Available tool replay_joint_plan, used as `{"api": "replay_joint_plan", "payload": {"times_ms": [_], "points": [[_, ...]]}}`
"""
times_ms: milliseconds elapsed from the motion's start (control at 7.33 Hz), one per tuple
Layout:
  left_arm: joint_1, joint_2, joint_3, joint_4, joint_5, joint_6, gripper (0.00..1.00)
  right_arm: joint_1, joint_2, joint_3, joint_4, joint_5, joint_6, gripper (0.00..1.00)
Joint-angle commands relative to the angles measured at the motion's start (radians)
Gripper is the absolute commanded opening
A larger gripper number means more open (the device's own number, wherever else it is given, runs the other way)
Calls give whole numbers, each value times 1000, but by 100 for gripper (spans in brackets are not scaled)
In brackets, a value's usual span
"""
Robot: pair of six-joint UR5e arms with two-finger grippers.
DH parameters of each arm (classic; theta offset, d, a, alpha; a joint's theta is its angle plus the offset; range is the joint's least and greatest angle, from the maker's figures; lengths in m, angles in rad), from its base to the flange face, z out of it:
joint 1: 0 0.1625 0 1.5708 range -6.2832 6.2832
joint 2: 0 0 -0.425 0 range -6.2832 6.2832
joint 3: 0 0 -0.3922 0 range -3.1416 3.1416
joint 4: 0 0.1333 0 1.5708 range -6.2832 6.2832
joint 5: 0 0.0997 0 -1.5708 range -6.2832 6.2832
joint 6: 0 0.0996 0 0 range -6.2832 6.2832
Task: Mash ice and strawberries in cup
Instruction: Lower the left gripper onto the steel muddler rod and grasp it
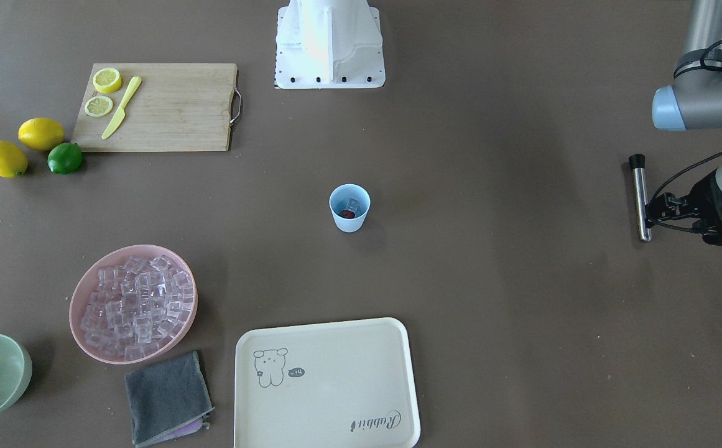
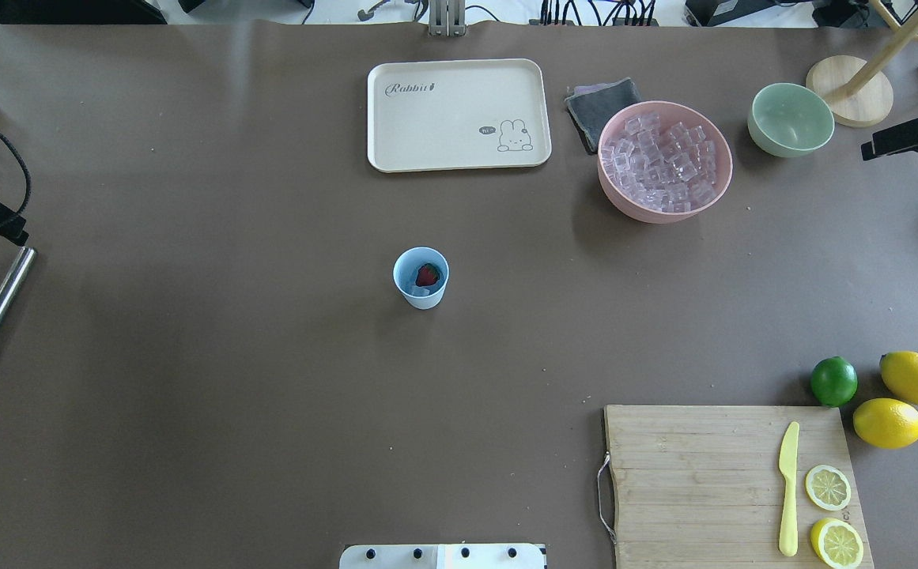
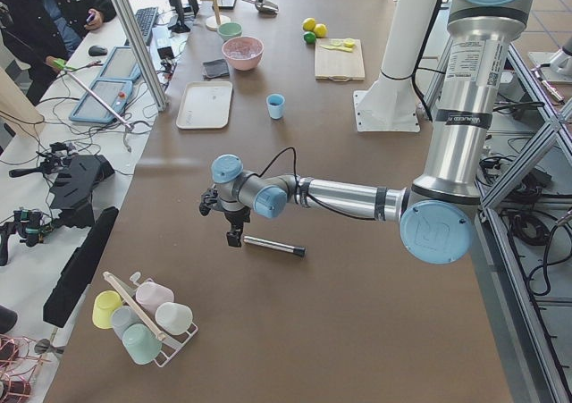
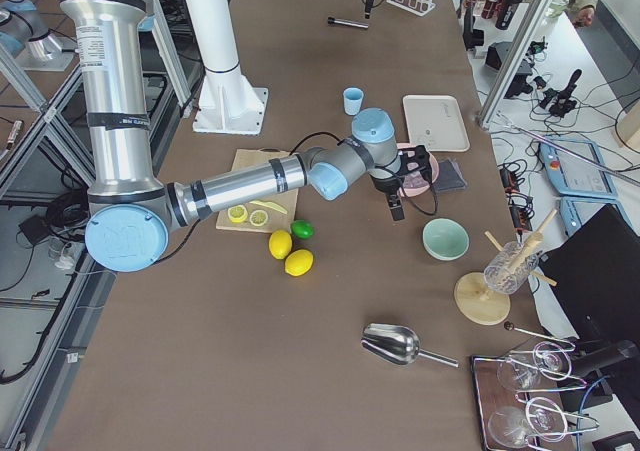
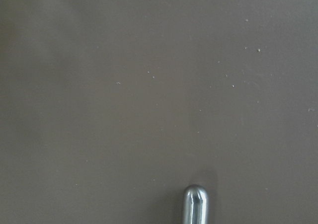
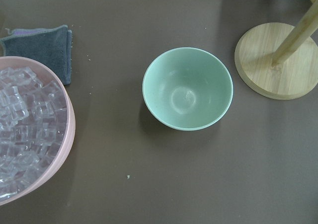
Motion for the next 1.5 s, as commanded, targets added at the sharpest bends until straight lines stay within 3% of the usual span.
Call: {"api": "replay_joint_plan", "payload": {"times_ms": [0, 273, 545, 1091, 1227, 1364], "points": [[48, 3, 94, -135, 4, 1, 97, 0, 0, 4, 1, -12, -1, 100], [52, 11, 106, -183, 3, -1, 79, 0, 0, 6, 1, -27, -3, 100], [52, 10, 96, -183, -8, -2, 79, 0, -3, 12, 1, -28, -4, 100], [52, 10, 88, -183, -8, -2, 59, 0, -38, 40, 1, -28, -1, 100], [52, 10, 88, -183, -6, -2, 43, 0, -40, 41, 1, -28, -1, 100], [52, 11, 88, -183, -6, -2, 14, 0, -41, 41, 1, -28, -1, 100]]}}
